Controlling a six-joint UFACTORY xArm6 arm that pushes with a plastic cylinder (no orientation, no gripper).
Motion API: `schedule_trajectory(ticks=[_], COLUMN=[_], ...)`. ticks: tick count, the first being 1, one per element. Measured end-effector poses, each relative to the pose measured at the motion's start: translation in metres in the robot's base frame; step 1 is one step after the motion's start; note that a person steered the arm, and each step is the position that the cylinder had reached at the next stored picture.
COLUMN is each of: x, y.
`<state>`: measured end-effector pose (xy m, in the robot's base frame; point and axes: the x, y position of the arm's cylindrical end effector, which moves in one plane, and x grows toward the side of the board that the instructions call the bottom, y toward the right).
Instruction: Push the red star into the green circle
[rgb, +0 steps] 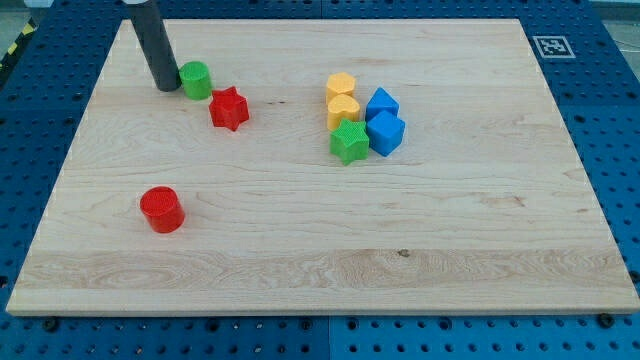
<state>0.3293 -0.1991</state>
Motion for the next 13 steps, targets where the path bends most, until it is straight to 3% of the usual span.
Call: schedule_trajectory(ticks=[4, 7, 8, 10, 13], x=[-0.017, 0.011, 0.011, -0.004, -0.006], y=[0.068, 0.078, 0.109, 0.103, 0.149])
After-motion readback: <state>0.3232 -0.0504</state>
